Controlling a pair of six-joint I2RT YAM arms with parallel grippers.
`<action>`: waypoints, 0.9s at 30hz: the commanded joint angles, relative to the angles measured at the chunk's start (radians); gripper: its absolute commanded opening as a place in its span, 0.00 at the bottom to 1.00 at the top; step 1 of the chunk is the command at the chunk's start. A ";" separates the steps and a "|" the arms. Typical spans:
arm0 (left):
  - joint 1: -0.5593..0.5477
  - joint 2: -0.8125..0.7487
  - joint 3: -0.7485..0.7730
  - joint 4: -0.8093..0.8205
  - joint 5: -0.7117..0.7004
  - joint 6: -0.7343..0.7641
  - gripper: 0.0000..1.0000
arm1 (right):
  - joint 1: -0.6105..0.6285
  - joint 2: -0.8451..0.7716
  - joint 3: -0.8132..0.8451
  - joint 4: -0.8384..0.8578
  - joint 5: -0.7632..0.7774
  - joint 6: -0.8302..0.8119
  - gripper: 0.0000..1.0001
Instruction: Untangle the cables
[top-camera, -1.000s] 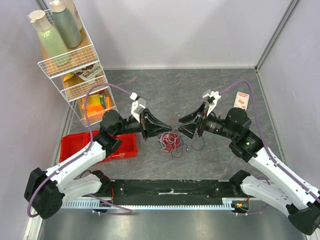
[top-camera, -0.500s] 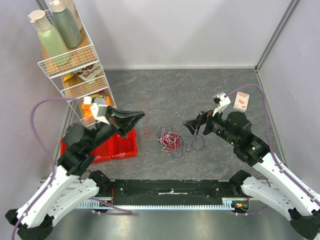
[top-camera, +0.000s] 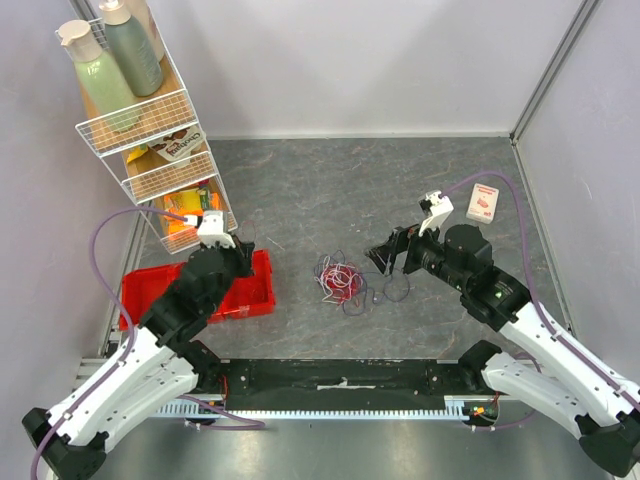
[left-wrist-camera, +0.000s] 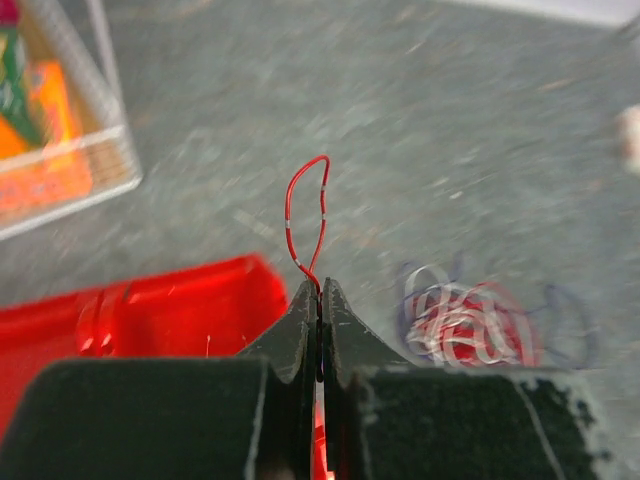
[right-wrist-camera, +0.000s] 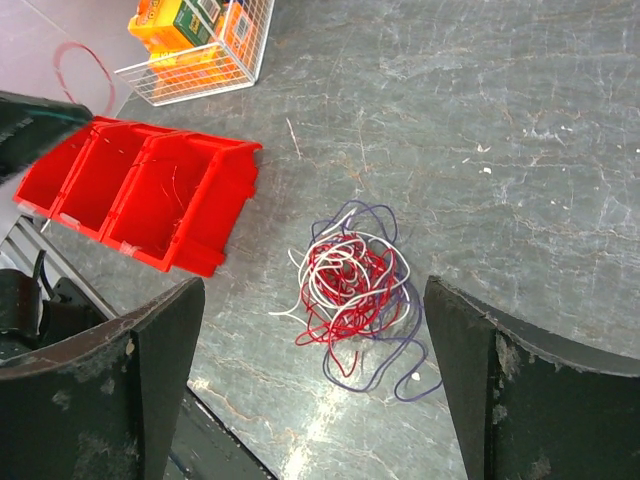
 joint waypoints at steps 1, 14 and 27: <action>0.001 0.018 -0.031 -0.124 -0.223 -0.222 0.02 | 0.001 -0.028 -0.025 0.032 0.016 -0.015 0.98; -0.001 0.084 0.027 -0.511 -0.087 -0.696 0.02 | 0.003 0.001 -0.060 0.053 0.001 0.013 0.98; 0.001 0.064 0.061 -0.543 -0.096 -0.670 0.63 | 0.003 -0.008 -0.112 0.088 -0.007 0.041 0.98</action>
